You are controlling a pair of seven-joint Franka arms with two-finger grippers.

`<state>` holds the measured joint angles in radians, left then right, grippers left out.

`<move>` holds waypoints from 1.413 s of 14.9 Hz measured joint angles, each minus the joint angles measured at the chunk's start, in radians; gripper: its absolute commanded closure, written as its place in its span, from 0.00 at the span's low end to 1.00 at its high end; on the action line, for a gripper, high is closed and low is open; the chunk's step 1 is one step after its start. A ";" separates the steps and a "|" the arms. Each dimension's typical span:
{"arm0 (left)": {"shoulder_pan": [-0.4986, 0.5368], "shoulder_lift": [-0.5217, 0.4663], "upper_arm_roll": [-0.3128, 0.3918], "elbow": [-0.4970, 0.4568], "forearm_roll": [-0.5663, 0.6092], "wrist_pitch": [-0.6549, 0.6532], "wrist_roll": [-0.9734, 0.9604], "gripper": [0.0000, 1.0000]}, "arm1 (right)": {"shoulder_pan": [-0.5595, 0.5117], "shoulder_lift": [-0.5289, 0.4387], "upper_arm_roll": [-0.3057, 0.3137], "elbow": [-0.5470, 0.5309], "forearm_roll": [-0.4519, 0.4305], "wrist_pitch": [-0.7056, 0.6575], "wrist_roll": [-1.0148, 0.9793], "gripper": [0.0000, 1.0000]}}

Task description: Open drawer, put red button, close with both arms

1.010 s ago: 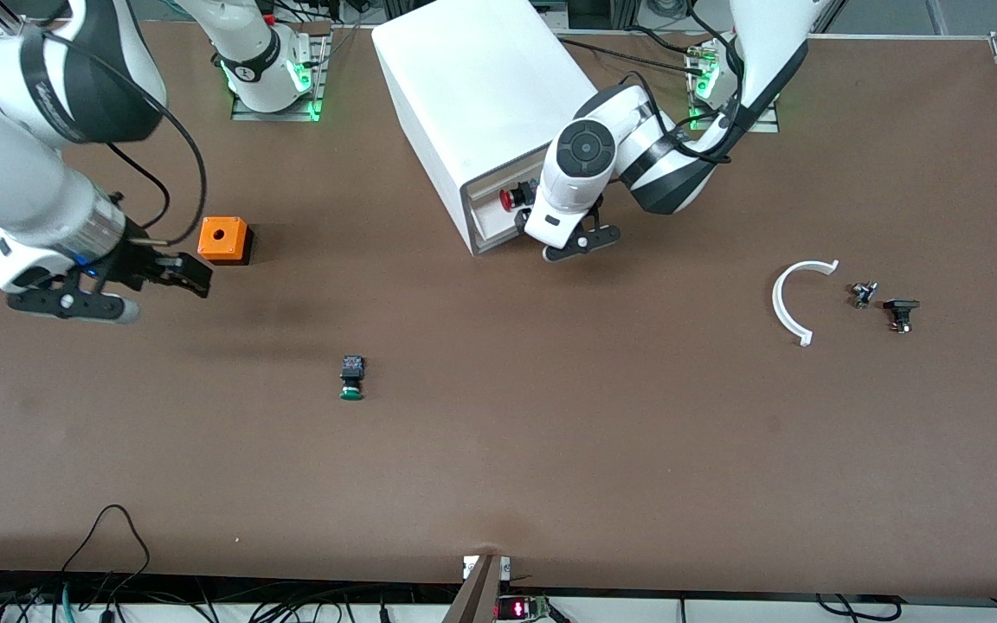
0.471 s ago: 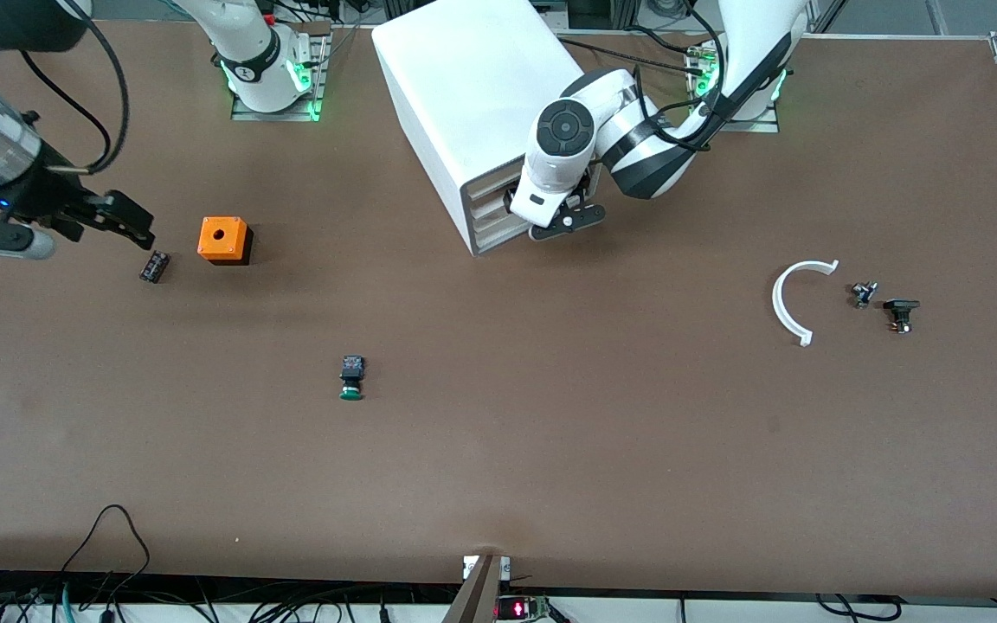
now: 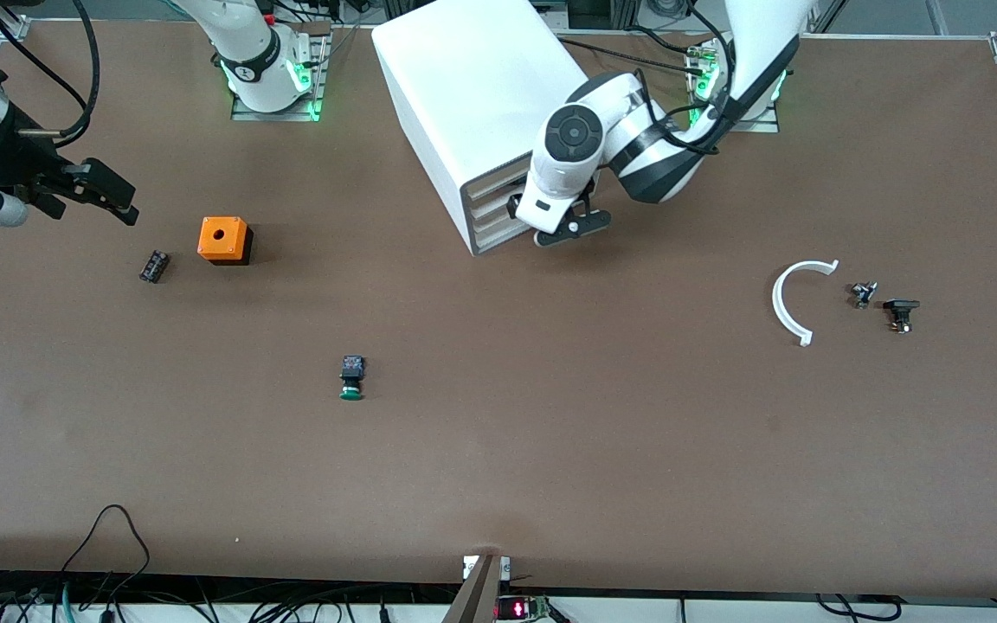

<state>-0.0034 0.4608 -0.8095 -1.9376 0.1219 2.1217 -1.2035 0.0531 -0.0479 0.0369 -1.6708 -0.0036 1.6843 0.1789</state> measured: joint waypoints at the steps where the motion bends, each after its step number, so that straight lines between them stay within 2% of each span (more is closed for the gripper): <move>1: 0.027 -0.003 0.000 0.024 0.000 -0.036 0.042 0.01 | 0.000 0.001 -0.002 0.007 0.000 -0.007 -0.001 0.00; 8: 0.159 -0.048 -0.002 0.322 0.000 -0.463 0.350 0.01 | 0.001 0.006 -0.008 0.020 0.000 -0.011 -0.004 0.00; 11: 0.206 -0.092 -0.002 0.407 0.000 -0.563 0.458 0.01 | 0.001 0.023 -0.008 0.061 0.000 -0.012 -0.004 0.00; 14: 0.266 -0.130 0.014 0.438 0.000 -0.629 0.628 0.01 | 0.001 0.038 -0.009 0.085 0.000 -0.015 -0.004 0.00; 16: 0.272 -0.166 0.102 0.442 0.000 -0.638 0.779 0.01 | 0.001 0.042 -0.010 0.089 0.000 -0.015 -0.005 0.00; 19: 0.210 -0.219 0.312 0.443 -0.001 -0.627 1.014 0.01 | 0.003 0.042 -0.010 0.089 0.000 -0.016 -0.005 0.00; 21: 0.132 -0.250 0.461 0.437 -0.001 -0.581 1.101 0.01 | 0.004 0.042 -0.010 0.090 0.000 -0.016 -0.005 0.00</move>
<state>0.1287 0.2103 -0.3484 -1.5006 0.1208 1.5410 -0.1020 0.0569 -0.0054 0.0273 -1.5813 -0.0035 1.6685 0.1743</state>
